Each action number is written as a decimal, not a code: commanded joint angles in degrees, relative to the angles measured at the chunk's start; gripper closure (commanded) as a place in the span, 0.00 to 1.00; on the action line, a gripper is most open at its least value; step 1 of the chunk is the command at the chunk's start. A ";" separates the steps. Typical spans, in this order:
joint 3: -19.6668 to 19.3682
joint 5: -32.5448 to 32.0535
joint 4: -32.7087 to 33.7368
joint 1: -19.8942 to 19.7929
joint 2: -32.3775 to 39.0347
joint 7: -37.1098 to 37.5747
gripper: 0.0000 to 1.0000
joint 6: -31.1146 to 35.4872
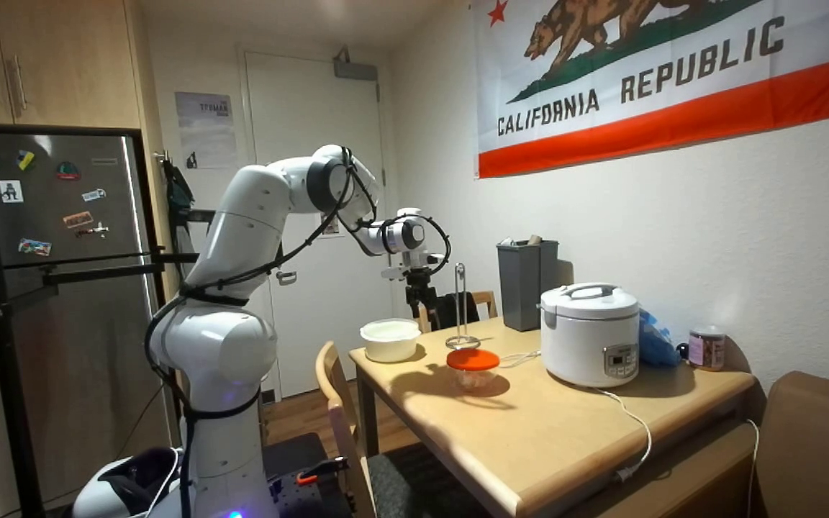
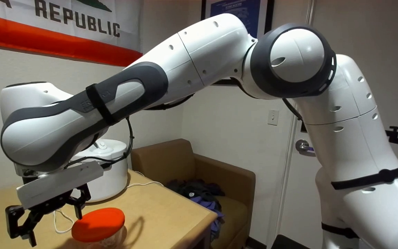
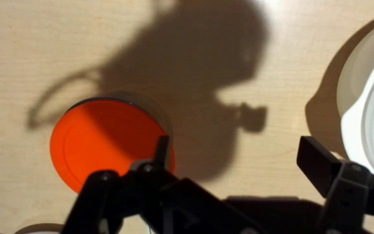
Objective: Remove the orange lid from the lunchbox, remove the white napkin from the lunchbox
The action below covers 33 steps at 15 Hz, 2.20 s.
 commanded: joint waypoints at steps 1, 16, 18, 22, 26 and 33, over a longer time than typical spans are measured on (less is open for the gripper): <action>1.34 -0.60 0.23 -0.95 0.09 0.37 0.00 -0.30; -4.86 -9.45 10.42 -0.23 12.38 6.37 0.00 -6.21; -4.73 -9.23 11.45 -0.23 13.50 6.27 0.00 -7.22; -4.81 -8.97 12.54 -0.28 15.24 6.84 0.00 -8.02; -4.96 -9.02 13.36 -0.22 16.12 6.86 0.30 -8.53; -5.13 -9.60 13.62 0.28 15.39 7.13 0.77 -8.39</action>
